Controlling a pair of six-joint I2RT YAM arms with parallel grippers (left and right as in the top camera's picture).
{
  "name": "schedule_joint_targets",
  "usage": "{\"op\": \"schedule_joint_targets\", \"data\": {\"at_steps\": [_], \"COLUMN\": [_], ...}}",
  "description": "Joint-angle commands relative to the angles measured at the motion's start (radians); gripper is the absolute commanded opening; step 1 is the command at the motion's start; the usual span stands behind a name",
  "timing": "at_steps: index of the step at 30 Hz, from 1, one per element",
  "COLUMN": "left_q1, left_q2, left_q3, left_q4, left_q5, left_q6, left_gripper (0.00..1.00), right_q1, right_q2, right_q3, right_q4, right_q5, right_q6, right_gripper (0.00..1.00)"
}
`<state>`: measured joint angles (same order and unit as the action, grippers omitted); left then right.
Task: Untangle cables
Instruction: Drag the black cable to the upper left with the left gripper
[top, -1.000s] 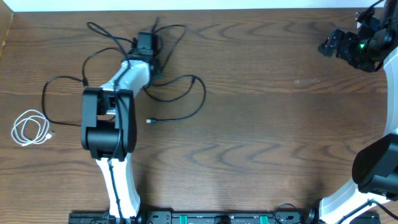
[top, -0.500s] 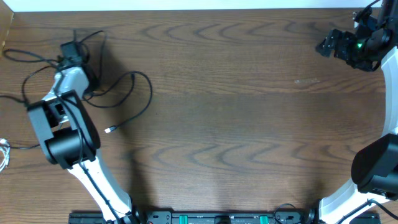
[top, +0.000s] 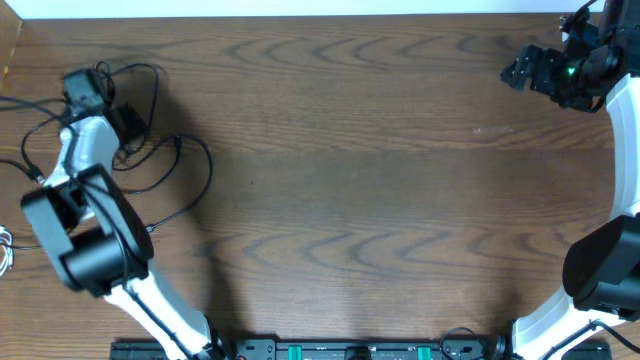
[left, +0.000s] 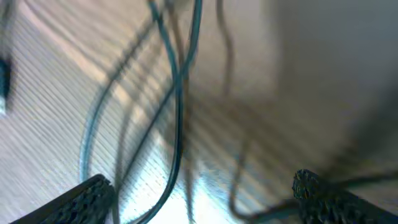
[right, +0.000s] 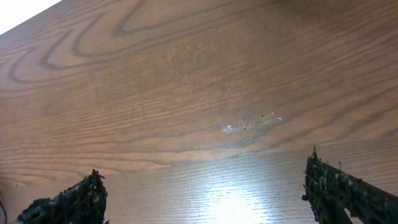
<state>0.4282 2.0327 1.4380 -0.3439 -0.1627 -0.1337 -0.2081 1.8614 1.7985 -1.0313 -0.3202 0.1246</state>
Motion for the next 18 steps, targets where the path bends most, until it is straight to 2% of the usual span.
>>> {"op": "schedule_joint_targets", "data": {"at_steps": [1,5,7,12,18], "left_q1": [0.000,0.000,-0.005,-0.031,-0.043], "left_q2": [-0.163,-0.265,-0.329,-0.432,-0.473], "left_q3": [0.008,0.008,0.008,0.008,0.008], "left_q4": [-0.005,-0.031,-0.074,-0.196,-0.279], "left_q5": [0.154,0.290,0.372,0.396,0.398], "left_q6": [0.009,0.011,0.051,0.050,0.050], "left_gripper": [0.93,0.94,0.93,0.93,0.94], "right_q1": [0.007,0.007,0.007,0.007,0.007], "right_q2": [-0.023,-0.023,-0.023,-0.023,-0.023], "right_q3": [0.019,0.019,0.019,0.019,0.019], "right_q4": [-0.003,-0.009,-0.010,-0.009,-0.010], "right_q5": [0.005,0.004,0.004,0.004,0.004], "right_q6": [-0.010,-0.010,-0.010,-0.010,-0.010], "right_gripper": [0.99,0.99,0.99,0.99,0.99]}}
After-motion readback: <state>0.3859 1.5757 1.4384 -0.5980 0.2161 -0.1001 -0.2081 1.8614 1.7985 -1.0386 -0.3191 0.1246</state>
